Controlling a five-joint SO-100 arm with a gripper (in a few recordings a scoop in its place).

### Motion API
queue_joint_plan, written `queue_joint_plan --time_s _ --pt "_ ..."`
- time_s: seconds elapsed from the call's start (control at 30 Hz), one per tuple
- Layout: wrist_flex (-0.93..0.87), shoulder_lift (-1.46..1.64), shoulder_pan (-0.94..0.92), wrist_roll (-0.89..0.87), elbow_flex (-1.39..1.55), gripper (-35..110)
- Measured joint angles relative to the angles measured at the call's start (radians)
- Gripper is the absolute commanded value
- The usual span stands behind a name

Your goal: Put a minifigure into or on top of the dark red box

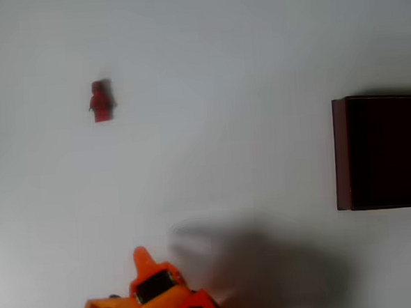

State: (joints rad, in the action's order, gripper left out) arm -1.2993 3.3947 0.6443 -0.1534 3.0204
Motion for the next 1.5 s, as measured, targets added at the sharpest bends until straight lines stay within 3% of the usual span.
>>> queue_joint_plan --time_s 0.3,0.5,0.7,0.87,1.1,1.5 --pt "0.175 -0.023 -0.041 -0.821 0.0 18" --pt "0.003 -0.043 -0.092 -1.396 -0.072 21" --pt "-0.153 -0.086 -0.147 -1.74 -0.186 21" --pt "-0.167 -0.316 -0.138 -1.956 -0.307 21" --pt "-0.002 -0.706 -0.049 -2.214 -0.405 20" --pt "0.201 -1.175 -0.035 -2.18 -0.577 19"
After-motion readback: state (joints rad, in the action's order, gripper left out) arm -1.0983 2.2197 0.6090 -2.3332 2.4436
